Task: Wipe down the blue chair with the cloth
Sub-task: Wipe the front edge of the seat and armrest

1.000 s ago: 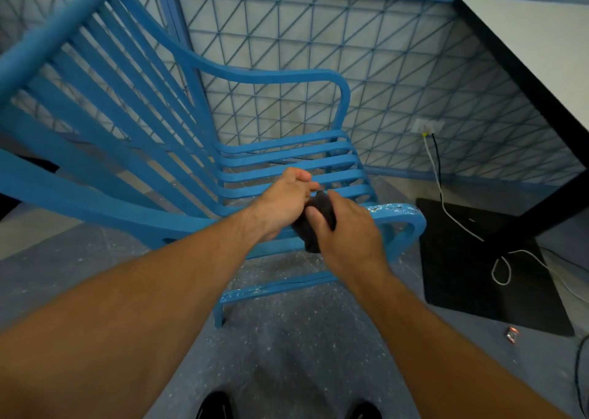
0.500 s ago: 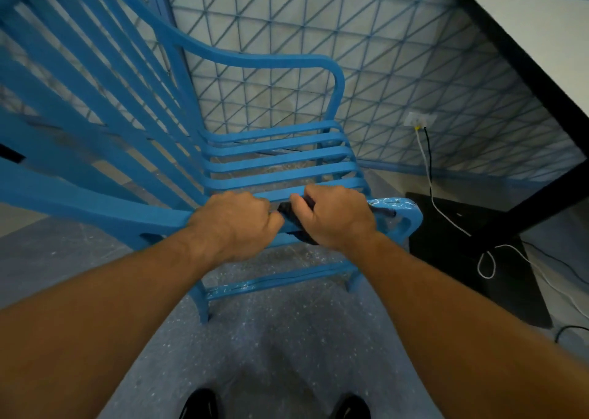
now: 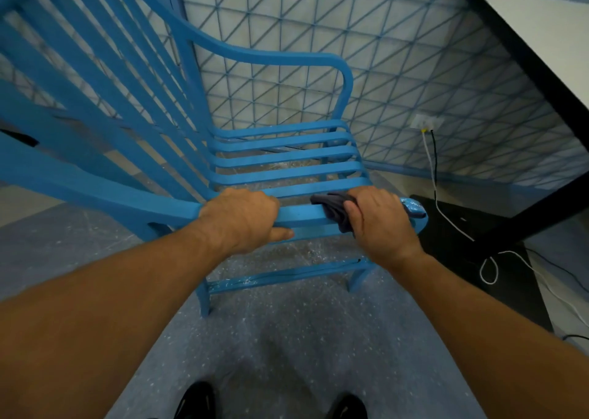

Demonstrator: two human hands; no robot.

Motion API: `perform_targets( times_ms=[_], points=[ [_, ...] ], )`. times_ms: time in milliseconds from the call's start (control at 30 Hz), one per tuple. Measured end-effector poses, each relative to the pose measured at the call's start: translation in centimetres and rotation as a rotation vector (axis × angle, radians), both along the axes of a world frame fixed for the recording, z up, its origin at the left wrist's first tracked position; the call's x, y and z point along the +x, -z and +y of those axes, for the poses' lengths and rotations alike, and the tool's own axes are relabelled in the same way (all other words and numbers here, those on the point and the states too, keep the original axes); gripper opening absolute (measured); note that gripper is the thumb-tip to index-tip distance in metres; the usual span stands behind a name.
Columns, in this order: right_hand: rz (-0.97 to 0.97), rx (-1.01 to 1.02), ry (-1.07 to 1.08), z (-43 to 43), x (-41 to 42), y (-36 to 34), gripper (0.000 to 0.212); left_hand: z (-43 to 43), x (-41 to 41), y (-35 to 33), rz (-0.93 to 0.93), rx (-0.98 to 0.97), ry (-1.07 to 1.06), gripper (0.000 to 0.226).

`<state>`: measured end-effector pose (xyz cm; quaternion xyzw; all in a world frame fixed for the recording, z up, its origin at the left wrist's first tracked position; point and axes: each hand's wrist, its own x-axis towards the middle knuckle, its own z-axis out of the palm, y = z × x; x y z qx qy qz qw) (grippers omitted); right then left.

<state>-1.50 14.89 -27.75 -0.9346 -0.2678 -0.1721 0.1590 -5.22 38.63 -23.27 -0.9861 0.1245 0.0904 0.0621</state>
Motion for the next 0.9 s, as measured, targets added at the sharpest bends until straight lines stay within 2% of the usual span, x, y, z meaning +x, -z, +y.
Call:
perform_targets(
  times_ms=[167,300,433,533,700,833,900],
  points=[
    [0.137,-0.172,0.102,2.3,0.1,-1.4,0.048,-0.3,-0.1,0.2,-0.013,-0.002,-0.015,0.06],
    [0.354,-0.32,0.024,3.9,1.1,-3.3,0.051,-0.6,-0.1,0.0,-0.019,-0.003,-0.032,0.057],
    [0.582,-0.217,-0.066,6.9,1.1,-4.2,0.039,-0.5,-0.1,0.0,-0.003,-0.023,-0.051,0.053],
    [0.676,-0.106,-0.096,7.8,1.2,-4.3,0.025,-0.4,0.0,-0.1,0.008,-0.022,-0.036,0.052],
    [0.739,0.03,-0.116,5.1,2.0,-4.3,0.008,-0.4,-0.1,-0.3,-0.012,-0.028,-0.019,0.048],
    [0.758,0.043,-0.107,3.5,2.6,-4.3,0.009,-0.4,-0.1,-0.2,-0.029,0.011,-0.007,0.053],
    [0.732,0.016,-0.1,3.7,2.7,-4.0,0.015,-0.5,-0.1,0.0,-0.044,0.024,-0.005,0.054]
  ],
)
